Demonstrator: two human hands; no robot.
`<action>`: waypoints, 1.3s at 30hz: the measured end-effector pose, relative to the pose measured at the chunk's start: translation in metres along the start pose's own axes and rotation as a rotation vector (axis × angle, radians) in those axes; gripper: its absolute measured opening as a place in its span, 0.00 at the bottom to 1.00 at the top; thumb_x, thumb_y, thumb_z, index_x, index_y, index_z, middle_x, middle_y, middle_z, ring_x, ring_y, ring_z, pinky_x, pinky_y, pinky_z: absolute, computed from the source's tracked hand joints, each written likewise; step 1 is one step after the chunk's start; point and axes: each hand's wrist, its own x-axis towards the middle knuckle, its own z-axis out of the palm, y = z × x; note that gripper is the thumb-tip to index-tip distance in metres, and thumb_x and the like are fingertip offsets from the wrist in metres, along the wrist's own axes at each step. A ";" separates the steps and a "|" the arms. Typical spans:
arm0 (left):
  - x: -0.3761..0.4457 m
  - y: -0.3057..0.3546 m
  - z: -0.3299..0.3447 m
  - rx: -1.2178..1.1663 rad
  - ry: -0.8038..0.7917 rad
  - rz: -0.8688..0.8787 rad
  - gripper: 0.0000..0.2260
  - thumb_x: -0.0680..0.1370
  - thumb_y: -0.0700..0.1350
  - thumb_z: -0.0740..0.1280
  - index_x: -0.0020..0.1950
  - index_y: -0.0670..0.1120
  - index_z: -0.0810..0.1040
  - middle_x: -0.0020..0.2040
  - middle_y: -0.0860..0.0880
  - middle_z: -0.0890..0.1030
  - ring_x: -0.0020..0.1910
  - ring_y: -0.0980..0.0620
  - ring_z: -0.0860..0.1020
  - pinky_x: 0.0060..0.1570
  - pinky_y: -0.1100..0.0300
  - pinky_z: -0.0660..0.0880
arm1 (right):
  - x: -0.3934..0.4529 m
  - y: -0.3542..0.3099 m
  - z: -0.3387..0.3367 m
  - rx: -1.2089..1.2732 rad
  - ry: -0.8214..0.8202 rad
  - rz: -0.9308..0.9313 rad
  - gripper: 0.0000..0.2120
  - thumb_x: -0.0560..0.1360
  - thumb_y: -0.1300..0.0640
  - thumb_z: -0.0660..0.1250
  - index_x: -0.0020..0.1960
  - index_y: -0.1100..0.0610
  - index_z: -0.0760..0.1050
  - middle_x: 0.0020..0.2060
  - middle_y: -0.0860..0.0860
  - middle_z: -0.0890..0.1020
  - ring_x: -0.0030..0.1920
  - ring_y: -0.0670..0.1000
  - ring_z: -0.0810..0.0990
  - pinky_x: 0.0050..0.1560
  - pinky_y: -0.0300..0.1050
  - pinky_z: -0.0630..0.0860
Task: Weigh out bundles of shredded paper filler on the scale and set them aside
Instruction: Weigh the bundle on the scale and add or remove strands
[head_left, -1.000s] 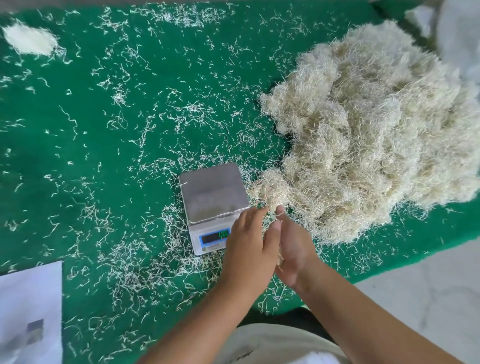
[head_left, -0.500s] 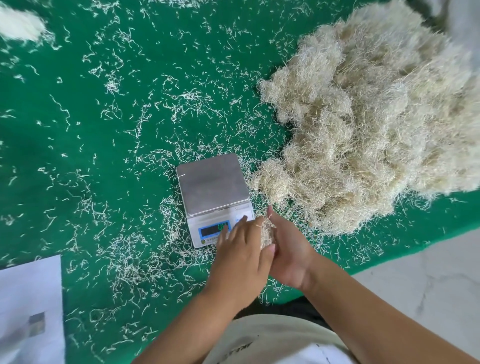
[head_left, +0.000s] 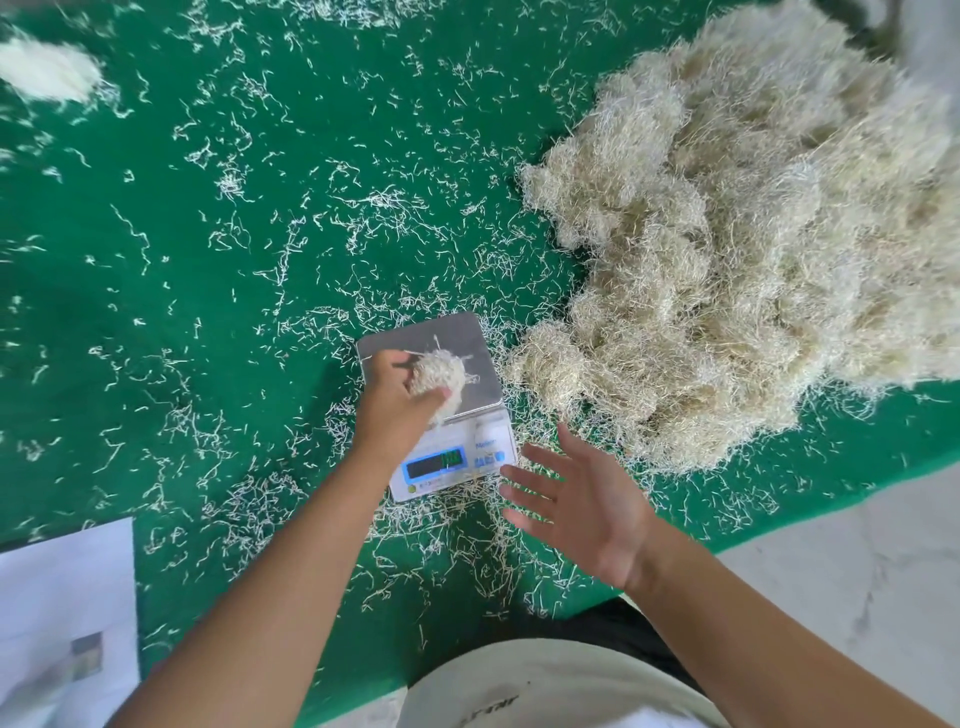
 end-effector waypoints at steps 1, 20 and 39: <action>0.011 0.000 -0.003 0.002 0.021 0.006 0.23 0.75 0.43 0.78 0.62 0.50 0.69 0.52 0.58 0.78 0.50 0.61 0.79 0.36 0.73 0.74 | -0.001 0.003 -0.001 -0.003 -0.001 0.009 0.29 0.82 0.37 0.65 0.72 0.57 0.76 0.65 0.62 0.83 0.65 0.61 0.82 0.66 0.61 0.80; -0.011 -0.028 -0.051 0.115 0.501 0.169 0.08 0.80 0.40 0.69 0.51 0.53 0.83 0.47 0.57 0.84 0.48 0.56 0.83 0.53 0.55 0.81 | -0.001 0.000 -0.003 0.065 0.605 -0.353 0.11 0.85 0.52 0.65 0.50 0.57 0.82 0.36 0.50 0.83 0.41 0.50 0.81 0.46 0.46 0.78; -0.004 -0.021 -0.034 0.151 0.423 0.257 0.11 0.80 0.47 0.71 0.62 0.49 0.79 0.58 0.52 0.81 0.56 0.54 0.79 0.60 0.49 0.78 | 0.003 0.004 -0.002 0.026 0.615 -0.367 0.11 0.84 0.51 0.67 0.50 0.57 0.83 0.30 0.46 0.82 0.38 0.49 0.81 0.44 0.47 0.79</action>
